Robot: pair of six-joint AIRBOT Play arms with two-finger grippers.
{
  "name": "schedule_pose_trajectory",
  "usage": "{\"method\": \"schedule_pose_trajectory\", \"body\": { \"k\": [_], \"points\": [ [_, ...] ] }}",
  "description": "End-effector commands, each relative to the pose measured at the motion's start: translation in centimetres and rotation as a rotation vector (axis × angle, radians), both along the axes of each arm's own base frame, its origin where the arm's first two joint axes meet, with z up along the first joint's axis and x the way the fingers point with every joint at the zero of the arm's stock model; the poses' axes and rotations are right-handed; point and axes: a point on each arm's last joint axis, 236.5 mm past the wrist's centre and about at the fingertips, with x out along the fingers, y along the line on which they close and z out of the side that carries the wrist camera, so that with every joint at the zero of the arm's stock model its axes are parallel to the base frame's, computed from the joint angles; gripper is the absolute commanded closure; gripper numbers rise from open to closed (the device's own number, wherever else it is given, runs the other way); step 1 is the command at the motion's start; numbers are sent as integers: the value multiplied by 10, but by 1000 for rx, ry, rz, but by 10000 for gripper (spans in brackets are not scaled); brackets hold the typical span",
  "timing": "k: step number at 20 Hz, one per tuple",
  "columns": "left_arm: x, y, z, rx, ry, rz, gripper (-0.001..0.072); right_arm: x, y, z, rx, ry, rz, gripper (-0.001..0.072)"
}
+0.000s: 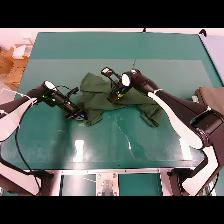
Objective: Fold the shirts.
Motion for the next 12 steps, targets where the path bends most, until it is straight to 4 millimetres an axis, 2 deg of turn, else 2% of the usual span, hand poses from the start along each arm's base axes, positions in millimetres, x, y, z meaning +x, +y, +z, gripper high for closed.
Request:
{"method": "schedule_pose_trajectory", "body": {
  "k": [1,2,3,4,5,6,7,8,9,10,12],
  "points": [
    [6,1,0,12,-25,5,683,6,-13,42,-2,-25,-58,700],
    [4,4,-2,24,-23,-5,683,11,-26,77,7,-63,-77,701],
    [1,8,-4,40,-17,-18,683,20,-48,112,21,-114,-128,702],
    [-5,13,-6,66,7,-32,683,34,-86,150,30,-182,-207,701],
    [-12,20,-8,91,24,-59,683,48,-134,179,33,-241,-313,701],
    [-17,27,-8,124,33,-84,683,60,-194,199,42,-278,-457,701],
    [-17,34,-6,158,20,-92,684,65,-249,205,77,-276,-589,701],
    [-15,43,-2,187,-7,-95,684,65,-289,202,139,-246,-691,701],
    [-11,48,7,197,-32,-78,683,65,-314,197,222,-210,-751,701],
    [-8,54,16,209,-52,-58,684,66,-330,192,307,-184,-776,700],
    [-2,66,30,233,-102,-39,684,73,-350,177,396,-154,-824,700]
  ]
}}
